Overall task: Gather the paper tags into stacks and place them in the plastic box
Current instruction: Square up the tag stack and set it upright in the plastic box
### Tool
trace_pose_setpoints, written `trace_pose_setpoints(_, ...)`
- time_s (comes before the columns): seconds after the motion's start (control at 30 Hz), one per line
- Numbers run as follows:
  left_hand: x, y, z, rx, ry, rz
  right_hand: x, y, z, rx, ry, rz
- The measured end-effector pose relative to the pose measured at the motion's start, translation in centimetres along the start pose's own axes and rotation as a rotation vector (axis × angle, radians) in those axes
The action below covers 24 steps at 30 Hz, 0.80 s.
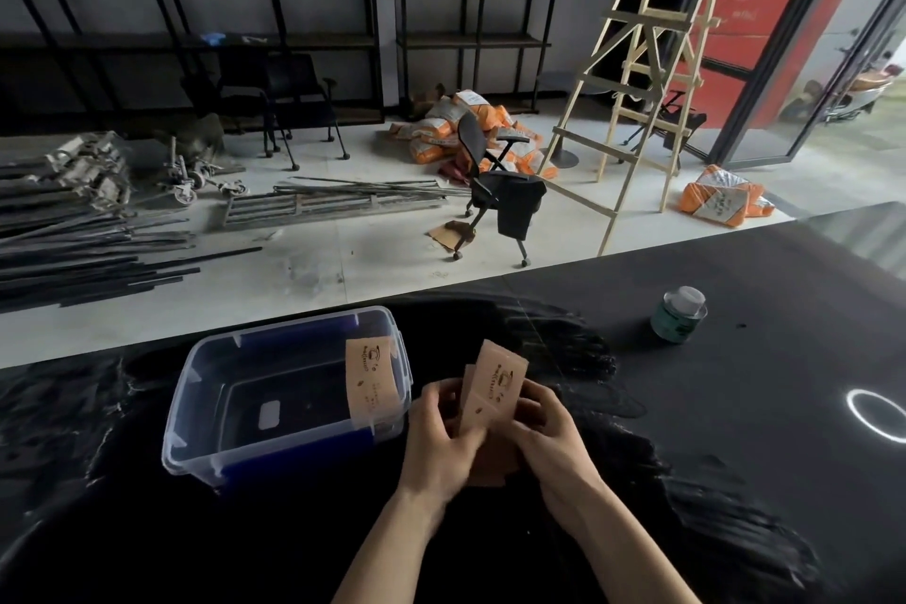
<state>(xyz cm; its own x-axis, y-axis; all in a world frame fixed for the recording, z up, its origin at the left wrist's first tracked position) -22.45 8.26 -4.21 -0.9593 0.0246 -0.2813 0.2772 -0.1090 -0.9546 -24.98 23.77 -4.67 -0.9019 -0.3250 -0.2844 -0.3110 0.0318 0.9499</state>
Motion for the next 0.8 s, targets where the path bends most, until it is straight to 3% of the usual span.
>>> trace_pose_setpoints(0.1,-2.7,-0.9,0.6,0.054,0.043,-0.124,-2.7,0.4,-1.2,0.052,0.079,0.06)
trace_pose_setpoints(0.27,-8.0,0.4,4.1,0.145,0.05,-0.238,-5.5,0.2,-6.4,-0.198,0.221,0.198)
trace_pose_setpoints(0.47,-13.1,1.5,10.0,0.101,-0.082,-0.333,-5.8,-1.4,-15.3,-0.359,0.317,0.364)
trace_pose_setpoints(0.67,-14.3,4.4,11.9,-0.186,0.035,-0.208,-5.8,-3.0,-19.4,-0.059,0.44,0.178)
trace_pose_setpoints(0.8,-14.3,5.0,12.0,-0.336,-0.052,-0.184,-5.4,-3.4,-19.0,0.139,0.394,0.135)
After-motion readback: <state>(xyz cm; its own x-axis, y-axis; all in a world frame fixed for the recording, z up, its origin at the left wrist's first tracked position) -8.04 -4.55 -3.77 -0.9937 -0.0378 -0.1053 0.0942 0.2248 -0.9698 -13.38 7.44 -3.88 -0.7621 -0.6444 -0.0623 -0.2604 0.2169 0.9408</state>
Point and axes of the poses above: each hand's wrist, its own x-axis towards the middle knuckle, its own z-axis out of the back of the hand, y = z × x, the point moved 6 cm from there along x, towards the middle knuckle, and after that the axes turned 15 degrees about y, right-handed, at the moved point
